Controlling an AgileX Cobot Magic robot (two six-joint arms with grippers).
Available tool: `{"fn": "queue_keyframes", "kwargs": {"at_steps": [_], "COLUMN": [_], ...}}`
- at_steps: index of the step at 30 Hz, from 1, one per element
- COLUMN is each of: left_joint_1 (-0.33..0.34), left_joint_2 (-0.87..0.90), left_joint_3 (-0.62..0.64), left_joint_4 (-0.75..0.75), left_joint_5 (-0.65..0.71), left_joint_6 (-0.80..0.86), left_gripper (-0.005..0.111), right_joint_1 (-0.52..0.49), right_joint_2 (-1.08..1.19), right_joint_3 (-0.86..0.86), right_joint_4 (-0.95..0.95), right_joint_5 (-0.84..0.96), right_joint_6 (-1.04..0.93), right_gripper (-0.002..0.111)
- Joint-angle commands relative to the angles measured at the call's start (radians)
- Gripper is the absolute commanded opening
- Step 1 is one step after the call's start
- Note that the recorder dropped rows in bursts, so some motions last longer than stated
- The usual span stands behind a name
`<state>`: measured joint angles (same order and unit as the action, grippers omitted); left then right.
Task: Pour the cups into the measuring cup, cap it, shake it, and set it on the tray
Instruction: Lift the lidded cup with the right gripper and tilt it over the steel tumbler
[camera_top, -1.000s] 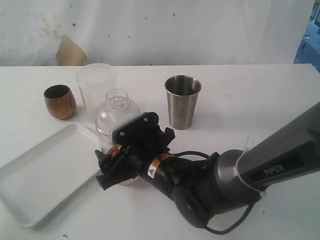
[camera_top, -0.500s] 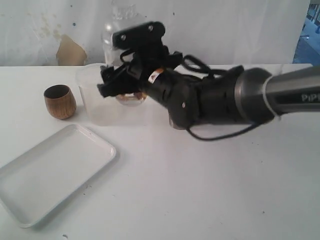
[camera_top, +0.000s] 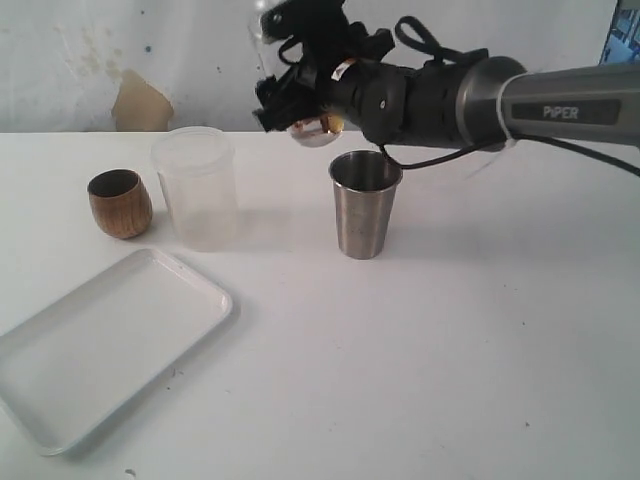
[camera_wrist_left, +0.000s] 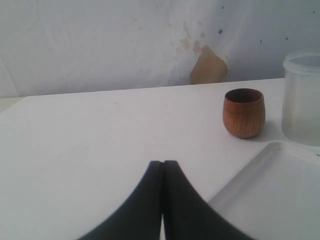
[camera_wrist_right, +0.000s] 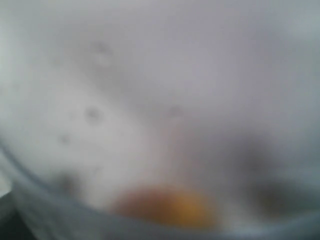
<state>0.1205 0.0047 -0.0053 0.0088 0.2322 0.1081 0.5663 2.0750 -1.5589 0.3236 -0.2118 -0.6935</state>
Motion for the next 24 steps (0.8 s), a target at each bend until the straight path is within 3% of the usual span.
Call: {"fn": "queue_keyframes", "kwargs": {"at_steps": [1,10,13,16,20,24], "left_joint_1": [-0.006,-0.006,-0.006,-0.006,-0.006,-0.006], "left_joint_2": [-0.005,-0.005,-0.005,-0.005,-0.005,-0.005], "left_joint_3": [0.005,0.005,0.005,0.005,0.005,0.005], "left_joint_4": [0.003,0.003,0.003,0.003,0.003,0.003], "left_joint_5": [-0.008,-0.008,-0.008,-0.008,-0.008,-0.008], "left_joint_6": [0.001,0.001,0.001,0.001,0.001,0.001], "left_gripper": [0.0,0.0,0.0,0.0,0.0,0.0], "right_joint_1": [0.002,0.002,0.002,0.002,0.016,0.066], "right_joint_2": [0.013,0.017,0.03,0.031,0.031,0.031], "right_joint_3": [-0.015,-0.025,-0.025,-0.025,-0.025,-0.047], "right_joint_4": [-0.039,-0.052,-0.043,-0.002,0.25,0.707], "right_joint_5": [-0.049,-0.161,-0.144,-0.15,-0.16,-0.38], "right_joint_6": [-0.167,-0.333,-0.529,-0.586,-0.817,-1.34], "right_gripper": [0.0,0.0,0.0,0.0,0.0,0.0]}}
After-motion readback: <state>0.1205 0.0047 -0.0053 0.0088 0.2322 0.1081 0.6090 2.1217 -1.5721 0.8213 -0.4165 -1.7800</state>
